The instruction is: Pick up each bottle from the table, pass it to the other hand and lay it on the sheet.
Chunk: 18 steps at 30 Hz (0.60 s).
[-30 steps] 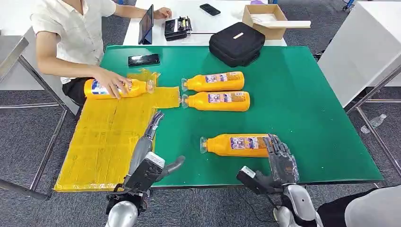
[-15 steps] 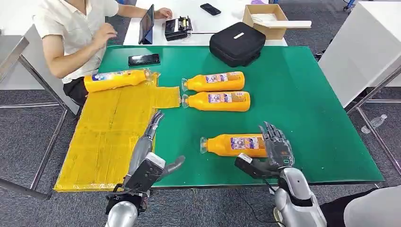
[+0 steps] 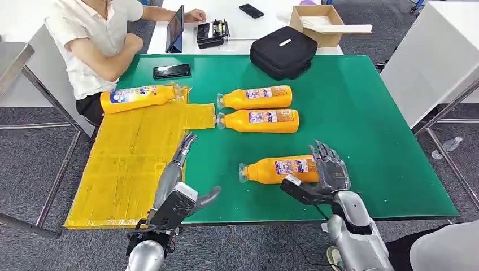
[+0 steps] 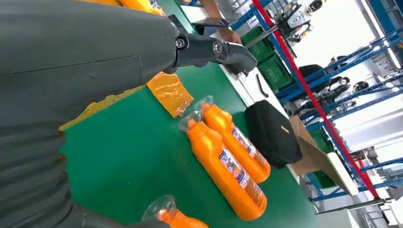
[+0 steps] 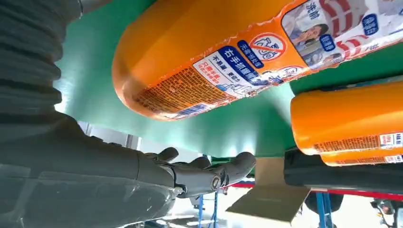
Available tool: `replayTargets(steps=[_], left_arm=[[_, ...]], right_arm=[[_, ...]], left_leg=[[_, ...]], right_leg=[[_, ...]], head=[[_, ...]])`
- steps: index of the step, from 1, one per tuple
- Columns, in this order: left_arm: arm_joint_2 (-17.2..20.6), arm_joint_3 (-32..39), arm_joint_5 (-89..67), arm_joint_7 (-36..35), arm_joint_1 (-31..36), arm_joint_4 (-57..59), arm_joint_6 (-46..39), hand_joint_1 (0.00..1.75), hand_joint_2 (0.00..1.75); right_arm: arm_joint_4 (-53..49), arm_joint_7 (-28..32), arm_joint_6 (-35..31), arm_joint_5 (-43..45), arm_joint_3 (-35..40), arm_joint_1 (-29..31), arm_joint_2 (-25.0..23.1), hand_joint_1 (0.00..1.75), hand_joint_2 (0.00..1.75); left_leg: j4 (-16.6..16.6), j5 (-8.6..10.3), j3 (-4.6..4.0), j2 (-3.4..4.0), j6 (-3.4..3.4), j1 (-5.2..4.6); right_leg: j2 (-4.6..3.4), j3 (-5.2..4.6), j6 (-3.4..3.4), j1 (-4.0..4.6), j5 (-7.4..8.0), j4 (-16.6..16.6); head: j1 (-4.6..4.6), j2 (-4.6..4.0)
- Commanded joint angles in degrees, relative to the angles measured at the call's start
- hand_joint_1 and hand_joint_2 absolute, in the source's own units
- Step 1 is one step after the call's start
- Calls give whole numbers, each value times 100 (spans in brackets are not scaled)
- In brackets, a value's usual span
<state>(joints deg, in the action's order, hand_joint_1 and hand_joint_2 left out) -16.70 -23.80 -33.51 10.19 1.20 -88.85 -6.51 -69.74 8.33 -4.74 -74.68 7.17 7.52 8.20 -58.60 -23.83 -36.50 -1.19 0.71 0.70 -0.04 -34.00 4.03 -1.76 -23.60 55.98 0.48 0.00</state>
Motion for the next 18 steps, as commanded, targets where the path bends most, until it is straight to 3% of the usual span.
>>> replayTargets(steps=[1, 5, 9, 10, 11, 12, 18], left_arm=[[-330, -137, 7, -89, 41, 371, -22, 0, 175], [-330, -166, 25, -96, 83, 402, -14, 0, 175], [-330, -127, 86, -79, 63, 382, 37, 0, 175], [-330, -122, 98, -70, 65, 395, 50, 0, 175], [-330, -125, 120, -64, 69, 408, 67, 0, 175], [-330, -142, 139, -51, 73, 433, 90, 0, 175], [-330, -189, 216, 4, 125, 446, 121, 0, 175]], right_arm=[[1338, 97, 243, 292, 196, 596, 130, 0, 175], [2137, 55, 551, 417, 288, 967, 285, 0, 175], [2399, 195, 760, 617, 404, 937, 531, 5, 175], [2415, 226, 829, 665, 445, 898, 591, 129, 175], [2442, 249, 891, 713, 467, 869, 633, 145, 175], [2477, 283, 979, 819, 458, 792, 692, 175, 175], [2651, 464, 1076, 1223, 447, 620, 881, 175, 175]], left_leg=[[0, -15, 35, 18, 4, 3], [-1, -12, 30, 18, 4, 2], [1, -5, 20, 5, 2, 4], [2, -9, 35, 6, 4, 2], [2, -10, 43, 8, 4, 5], [2, -6, 44, -6, 3, 4], [0, -5, 50, -10, 3, 6]], right_leg=[[-6, 38, -23, 9, -7, -10], [-7, 31, -22, 7, -5, -8], [4, 22, -12, 7, -1, -10], [7, 37, -19, 7, -5, -13], [8, 43, -22, 10, -5, -16], [21, 47, -20, 9, -8, -14], [17, 40, -11, 9, -4, -17]], head=[[0, 0], [0, 0], [-2, 0], [0, 0], [-2, 0], [0, 0], [-2, 0]])
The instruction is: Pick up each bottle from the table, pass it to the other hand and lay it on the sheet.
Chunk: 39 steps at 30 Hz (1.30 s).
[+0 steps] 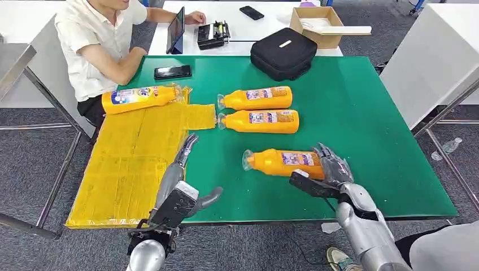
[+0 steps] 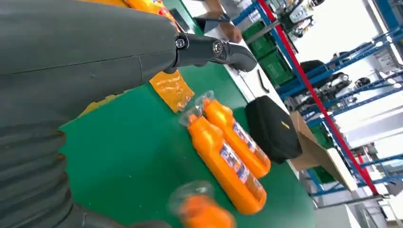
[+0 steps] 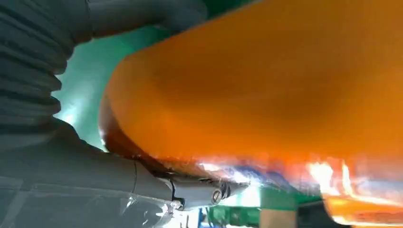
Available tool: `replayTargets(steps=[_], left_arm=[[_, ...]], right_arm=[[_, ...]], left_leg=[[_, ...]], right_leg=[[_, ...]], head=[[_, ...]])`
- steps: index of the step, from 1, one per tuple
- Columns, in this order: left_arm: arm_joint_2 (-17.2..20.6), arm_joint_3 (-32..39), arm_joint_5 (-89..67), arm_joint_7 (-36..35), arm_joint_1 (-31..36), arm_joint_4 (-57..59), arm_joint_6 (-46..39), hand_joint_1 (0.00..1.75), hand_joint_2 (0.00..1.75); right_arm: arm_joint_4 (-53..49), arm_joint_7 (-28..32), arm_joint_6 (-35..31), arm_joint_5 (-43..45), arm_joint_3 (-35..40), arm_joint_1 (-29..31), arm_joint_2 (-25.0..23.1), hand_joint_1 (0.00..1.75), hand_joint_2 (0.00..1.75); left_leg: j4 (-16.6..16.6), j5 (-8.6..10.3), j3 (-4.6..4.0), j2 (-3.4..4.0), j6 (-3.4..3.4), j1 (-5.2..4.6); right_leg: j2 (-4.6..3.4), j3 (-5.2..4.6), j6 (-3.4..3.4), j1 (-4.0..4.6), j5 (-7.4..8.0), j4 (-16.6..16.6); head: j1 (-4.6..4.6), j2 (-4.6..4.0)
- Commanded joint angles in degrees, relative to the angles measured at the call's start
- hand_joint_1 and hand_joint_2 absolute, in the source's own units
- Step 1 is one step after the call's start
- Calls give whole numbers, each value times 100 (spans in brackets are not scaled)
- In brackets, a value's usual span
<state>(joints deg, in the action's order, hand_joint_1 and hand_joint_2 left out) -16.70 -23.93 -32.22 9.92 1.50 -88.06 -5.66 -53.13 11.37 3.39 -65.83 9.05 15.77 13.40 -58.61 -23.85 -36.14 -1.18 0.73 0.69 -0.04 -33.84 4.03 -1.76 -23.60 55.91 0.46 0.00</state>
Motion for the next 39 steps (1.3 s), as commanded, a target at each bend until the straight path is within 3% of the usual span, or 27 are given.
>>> replayTargets(steps=[1, 8, 21, 24, 28, 29, 30, 33, 35, 39], left_arm=[[-330, -177, 94, 37, 99, 365, 33, 0, 175], [-330, -177, 129, 118, 158, 355, -61, 0, 175], [-330, -178, 141, 147, 195, 401, -147, 0, 175], [-330, -168, 189, 194, 176, 377, -271, 0, 175], [-330, -38, 470, 451, 175, 41, -906, 0, 175], [-330, 135, 393, 503, 170, -159, -1134, 0, 175], [-330, 306, 398, 497, 138, -343, -1168, 0, 175], [-330, 881, 735, 368, -37, -741, -955, 0, 175], [-330, 1057, 874, 387, -126, -612, -911, 0, 175], [-330, 1297, 725, 779, -352, -694, -1208, 0, 175]], right_arm=[[1005, 190, 251, 394, 266, -205, 385, 175, 175], [674, 475, 285, 903, 244, -345, 412, 175, 175], [523, 444, 159, 953, 350, -335, 391, 175, 175], [279, 574, -120, 1129, 261, -422, 284, 175, 175], [-336, 597, -412, 1351, 104, -329, -485, 175, 175], [-419, 448, -443, 1295, 133, -135, -891, 175, 175], [-426, 375, -393, 1266, 173, 36, -1181, 175, 175], [-378, 232, -559, 1247, 199, 478, -2104, 175, 175], [-515, 237, -650, 1226, 224, 563, -2447, 175, 175], [-1139, 380, -562, 1191, 483, 506, -2822, 175, 175]], left_leg=[[6, -4, 20, -14, 3, 9], [3, -19, 58, -19, 15, 6], [0, -24, 71, -12, 14, 7], [1, -23, 67, -11, 14, 5], [1, -27, 68, 1, 13, 8], [0, -30, 65, 30, 10, 9], [0, -28, 61, 25, 12, 7], [-3, -40, 68, 91, 4, 9], [-4, -38, 55, 157, 0, 10], [0, -22, 39, 120, -8, 6]], right_leg=[[25, 42, -19, 13, -4, -18], [24, 25, 1, 9, -21, -19], [21, 48, -3, 12, -21, -19], [18, 35, 3, 9, -19, -18], [8, 34, -4, 13, -19, -18], [-19, 30, -13, 14, -15, -14], [-17, 84, -3, 12, -14, -12], [-70, 69, -29, 17, -7, 4], [-137, 33, -31, 19, 14, 18], [-97, 3, -33, 13, 0, 39]], head=[[0, 0], [2, 0], [0, 0], [0, 0], [-2, 0], [0, 0], [0, 0], [-2, 0], [-2, 0], [2, 0]])
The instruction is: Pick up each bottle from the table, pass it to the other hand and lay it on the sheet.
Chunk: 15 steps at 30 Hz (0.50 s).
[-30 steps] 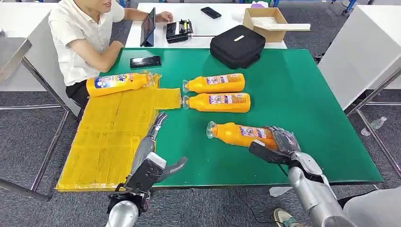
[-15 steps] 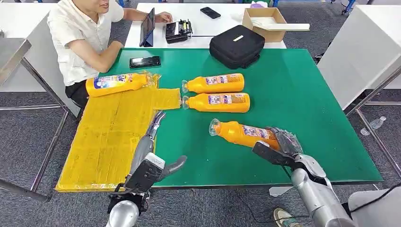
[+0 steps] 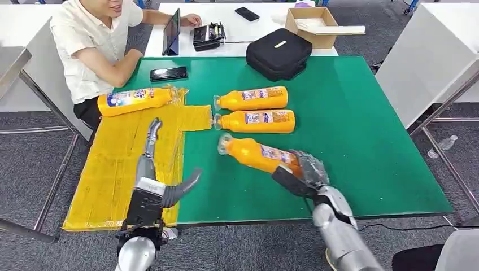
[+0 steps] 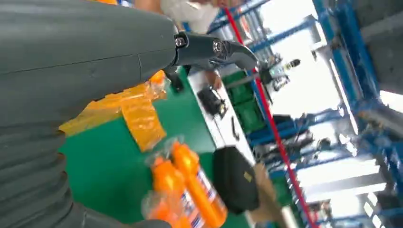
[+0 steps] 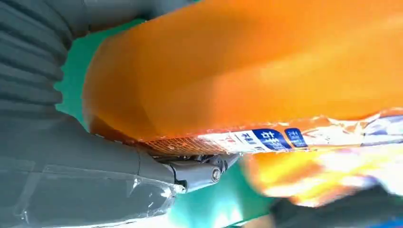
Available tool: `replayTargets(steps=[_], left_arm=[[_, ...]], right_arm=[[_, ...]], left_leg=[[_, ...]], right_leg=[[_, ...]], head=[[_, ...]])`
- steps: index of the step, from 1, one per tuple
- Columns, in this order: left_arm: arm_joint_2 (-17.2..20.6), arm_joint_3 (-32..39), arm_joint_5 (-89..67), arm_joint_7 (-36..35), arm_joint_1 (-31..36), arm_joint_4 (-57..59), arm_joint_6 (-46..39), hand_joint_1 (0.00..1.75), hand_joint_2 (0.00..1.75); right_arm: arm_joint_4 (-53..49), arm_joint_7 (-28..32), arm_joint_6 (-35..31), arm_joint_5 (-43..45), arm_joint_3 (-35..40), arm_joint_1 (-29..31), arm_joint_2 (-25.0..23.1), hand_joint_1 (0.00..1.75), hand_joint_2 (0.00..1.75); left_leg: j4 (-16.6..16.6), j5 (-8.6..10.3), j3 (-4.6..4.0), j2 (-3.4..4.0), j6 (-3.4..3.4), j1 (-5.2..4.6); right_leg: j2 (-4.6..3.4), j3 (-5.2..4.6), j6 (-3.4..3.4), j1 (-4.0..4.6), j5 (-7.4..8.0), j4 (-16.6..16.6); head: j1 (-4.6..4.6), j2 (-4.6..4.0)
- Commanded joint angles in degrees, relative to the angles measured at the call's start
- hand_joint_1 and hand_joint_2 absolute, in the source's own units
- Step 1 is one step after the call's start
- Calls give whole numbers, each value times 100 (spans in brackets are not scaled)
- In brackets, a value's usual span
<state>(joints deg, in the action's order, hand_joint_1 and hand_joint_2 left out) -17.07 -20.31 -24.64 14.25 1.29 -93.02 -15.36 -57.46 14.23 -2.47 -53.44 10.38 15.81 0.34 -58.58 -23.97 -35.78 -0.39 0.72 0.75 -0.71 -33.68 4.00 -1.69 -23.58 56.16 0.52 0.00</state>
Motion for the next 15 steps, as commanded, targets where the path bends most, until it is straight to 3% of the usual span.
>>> replayTargets(steps=[1, 5, 15], left_arm=[[-293, 999, -57, 395, -357, -239, -229, 0, 175], [-293, 1213, 232, 481, -259, -291, -124, 0, 175], [-293, 1157, 505, 430, -27, 349, 140, 0, 175]], right_arm=[[-779, 84, 40, -44, 403, 515, -1586, 175, 175], [-753, 100, 200, 40, 707, 646, -1810, 175, 175], [-608, 240, 315, 313, 972, 843, -1784, 175, 175]], left_leg=[[-6, -3, -10, 26, -13, 5], [-8, 2, -28, 6, -16, 10], [-2, 8, -35, -26, -15, 6]], right_leg=[[-21, -17, -21, 8, -2, 14], [-14, -27, -21, 7, -8, 22], [21, -21, -26, 4, -9, 10]], head=[[-9, 0], [-11, 0], [-11, 0]])
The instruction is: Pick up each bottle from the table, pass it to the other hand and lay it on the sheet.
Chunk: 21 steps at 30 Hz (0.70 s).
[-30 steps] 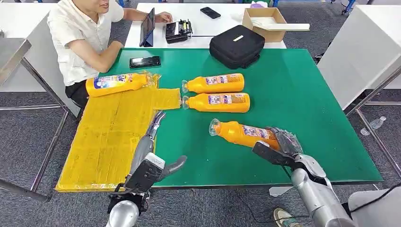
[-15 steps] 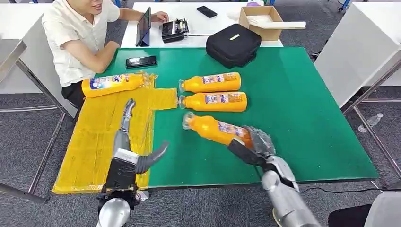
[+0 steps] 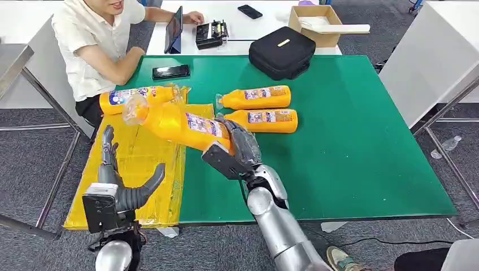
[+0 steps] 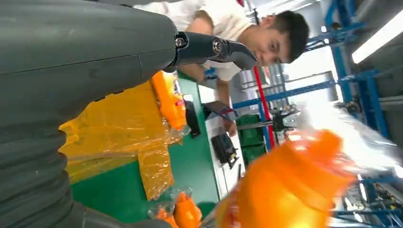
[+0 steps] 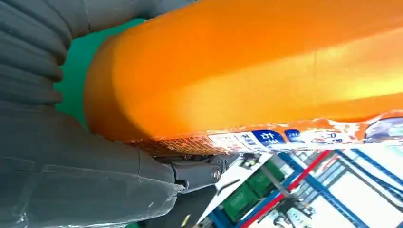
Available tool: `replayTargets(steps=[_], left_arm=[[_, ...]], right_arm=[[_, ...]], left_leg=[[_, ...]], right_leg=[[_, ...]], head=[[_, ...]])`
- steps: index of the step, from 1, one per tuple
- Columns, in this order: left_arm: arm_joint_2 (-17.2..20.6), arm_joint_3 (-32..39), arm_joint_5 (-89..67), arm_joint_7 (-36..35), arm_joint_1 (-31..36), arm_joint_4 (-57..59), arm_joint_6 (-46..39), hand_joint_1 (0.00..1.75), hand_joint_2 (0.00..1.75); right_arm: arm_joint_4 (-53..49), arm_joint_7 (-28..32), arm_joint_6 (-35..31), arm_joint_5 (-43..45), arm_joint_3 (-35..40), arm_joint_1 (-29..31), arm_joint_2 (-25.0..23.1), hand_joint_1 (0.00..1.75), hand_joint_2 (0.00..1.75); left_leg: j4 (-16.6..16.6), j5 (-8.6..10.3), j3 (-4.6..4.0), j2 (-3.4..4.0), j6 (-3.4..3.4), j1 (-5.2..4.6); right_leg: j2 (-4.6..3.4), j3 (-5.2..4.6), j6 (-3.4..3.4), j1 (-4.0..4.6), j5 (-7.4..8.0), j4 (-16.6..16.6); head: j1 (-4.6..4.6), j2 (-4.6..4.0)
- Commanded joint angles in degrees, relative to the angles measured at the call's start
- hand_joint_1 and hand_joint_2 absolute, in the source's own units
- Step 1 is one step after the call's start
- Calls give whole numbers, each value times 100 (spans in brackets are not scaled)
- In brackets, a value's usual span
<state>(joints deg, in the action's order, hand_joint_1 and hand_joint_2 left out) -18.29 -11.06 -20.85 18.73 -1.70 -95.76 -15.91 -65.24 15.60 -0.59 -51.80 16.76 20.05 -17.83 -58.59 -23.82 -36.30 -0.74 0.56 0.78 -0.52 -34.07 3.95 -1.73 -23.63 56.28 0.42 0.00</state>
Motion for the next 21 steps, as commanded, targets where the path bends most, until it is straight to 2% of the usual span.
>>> replayTargets(steps=[1, 14, 21], left_arm=[[-171, 232, 126, -18, 271, 623, 194, 0, 175], [-171, 45, 118, -105, 409, 1000, 488, 0, 175], [-171, -338, 70, -108, 621, 1344, 589, 0, 175]], right_arm=[[170, 102, 128, 149, 334, 419, 33, 175, 175], [149, 188, 69, 358, 255, 332, 40, 175, 175], [-438, 186, -34, 460, 106, -89, 296, 175, 175]], left_leg=[[0, -3, 9, 6, 1, 1], [0, -6, 20, -8, 3, 3], [0, -4, 17, -20, 4, 4]], right_leg=[[1, 8, -13, 4, -2, -1], [21, 24, -23, 9, -9, -5], [35, 21, -24, 9, -11, -8]], head=[[0, 0], [0, 0], [0, 0]])
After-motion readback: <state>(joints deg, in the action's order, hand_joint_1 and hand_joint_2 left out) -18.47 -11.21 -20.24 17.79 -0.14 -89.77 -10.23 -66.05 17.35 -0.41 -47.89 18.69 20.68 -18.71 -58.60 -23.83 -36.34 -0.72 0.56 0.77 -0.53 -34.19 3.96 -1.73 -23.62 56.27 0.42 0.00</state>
